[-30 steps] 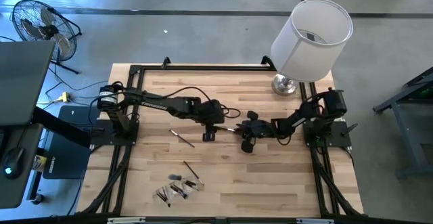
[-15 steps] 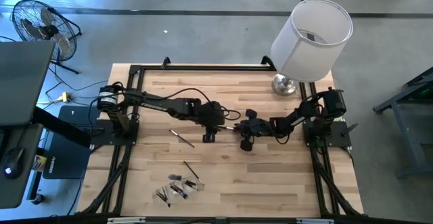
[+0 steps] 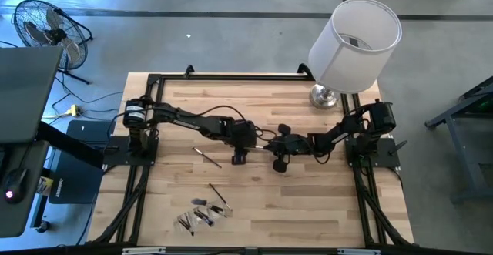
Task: Pick & Place Makeup Supplies
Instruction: Put the silver makeup brush into the transparent organizer
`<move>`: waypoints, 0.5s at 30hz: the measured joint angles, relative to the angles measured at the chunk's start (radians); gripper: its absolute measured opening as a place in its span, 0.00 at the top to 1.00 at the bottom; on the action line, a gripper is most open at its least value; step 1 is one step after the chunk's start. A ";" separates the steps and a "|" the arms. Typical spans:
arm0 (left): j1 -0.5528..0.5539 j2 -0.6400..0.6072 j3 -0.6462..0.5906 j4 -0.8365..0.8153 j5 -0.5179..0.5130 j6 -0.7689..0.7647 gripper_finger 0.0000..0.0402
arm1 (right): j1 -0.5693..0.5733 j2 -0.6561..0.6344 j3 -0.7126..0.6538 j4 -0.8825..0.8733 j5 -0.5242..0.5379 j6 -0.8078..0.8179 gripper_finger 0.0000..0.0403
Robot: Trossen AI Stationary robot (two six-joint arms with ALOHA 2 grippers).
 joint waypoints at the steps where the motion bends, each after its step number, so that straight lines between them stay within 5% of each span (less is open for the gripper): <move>1: 0.000 0.001 0.000 -0.004 -0.008 0.000 0.57 | 0.000 0.000 0.000 0.004 -0.006 0.000 0.99; 15: 0.000 0.002 0.000 0.022 0.029 0.003 0.57 | 0.000 -0.001 0.088 -0.031 -0.043 -0.059 1.00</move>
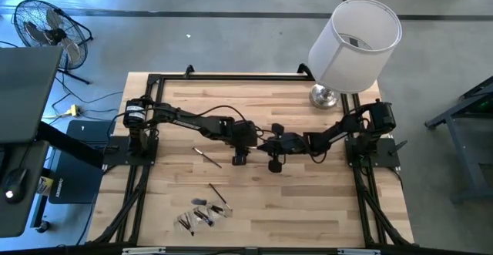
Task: Pick & Place Makeup Supplies
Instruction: Put the silver makeup brush into the transparent organizer
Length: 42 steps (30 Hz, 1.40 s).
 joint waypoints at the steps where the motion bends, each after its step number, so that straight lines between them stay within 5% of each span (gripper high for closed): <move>1: 0.000 0.000 0.000 -0.003 -0.001 0.000 0.57 | 0.000 0.000 0.005 -0.010 0.000 0.000 1.00; 14: 0.000 0.000 0.000 -0.080 0.000 -0.003 0.59 | 0.000 0.000 0.016 -0.026 -0.002 0.000 1.00; 29: -0.002 0.023 0.000 -0.099 0.047 -0.011 0.95 | 0.000 -0.001 0.016 -0.011 -0.015 0.000 1.00; 42: 0.000 0.023 0.003 -0.100 0.025 -0.079 0.96 | 0.000 -0.002 0.016 -0.011 -0.001 0.007 0.97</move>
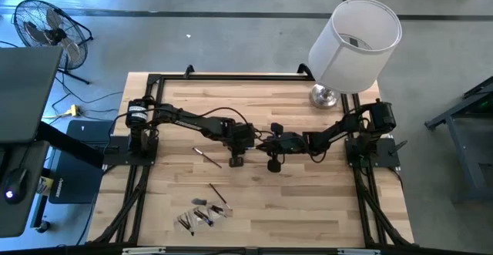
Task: Pick & Place Makeup Supplies
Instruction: Put the silver makeup brush into the transparent organizer
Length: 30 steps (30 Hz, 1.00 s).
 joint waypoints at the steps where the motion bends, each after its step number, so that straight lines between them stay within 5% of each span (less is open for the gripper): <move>1: 0.000 0.000 0.002 -0.002 0.002 -0.004 0.96 | 0.000 0.000 0.000 0.000 -0.001 0.000 0.95; 11: 0.000 -0.015 0.023 -0.024 0.067 -0.082 0.96 | 0.000 -0.186 0.000 -0.307 0.002 -0.005 0.74; 17: 0.000 -0.082 -0.003 0.008 0.036 -0.090 0.96 | 0.006 -0.382 0.000 -0.577 0.009 0.034 0.72; 24: -0.036 -0.279 -0.220 0.150 -0.056 -0.130 0.96 | 0.062 -0.520 0.000 -0.832 0.065 0.226 0.76; 30: -0.079 -0.508 -0.470 0.428 -0.054 -0.179 0.96 | 0.148 -0.514 0.000 -0.838 0.104 0.450 0.83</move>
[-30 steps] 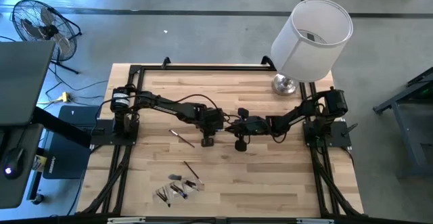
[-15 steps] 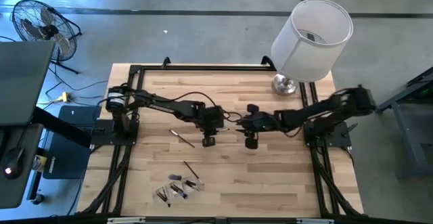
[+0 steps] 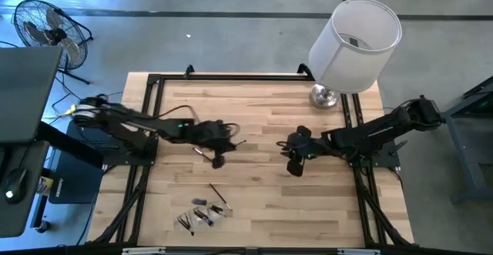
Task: Pick & Place Makeup Supplies
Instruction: Put the silver makeup brush into the transparent organizer
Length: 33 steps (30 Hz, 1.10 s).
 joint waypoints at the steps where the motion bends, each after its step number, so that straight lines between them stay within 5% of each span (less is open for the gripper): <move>1: -0.015 -0.042 -0.034 0.046 0.002 -0.001 0.96 | 0.014 0.001 0.000 0.001 0.003 0.030 0.84; 7: -0.125 -0.245 -0.217 0.389 0.091 0.024 0.96 | 0.081 0.001 0.000 0.007 0.054 0.189 0.93; 13: -0.260 -0.274 -0.365 0.710 0.205 0.046 0.96 | 0.140 0.006 -0.001 0.141 0.147 0.324 0.99; 22: -0.396 -0.141 -0.343 0.852 0.179 0.197 0.96 | 0.223 0.006 0.000 0.223 0.207 0.364 0.99; 33: -0.433 0.061 -0.240 0.922 0.185 0.121 0.96 | 0.300 0.006 0.000 0.225 0.200 0.442 1.00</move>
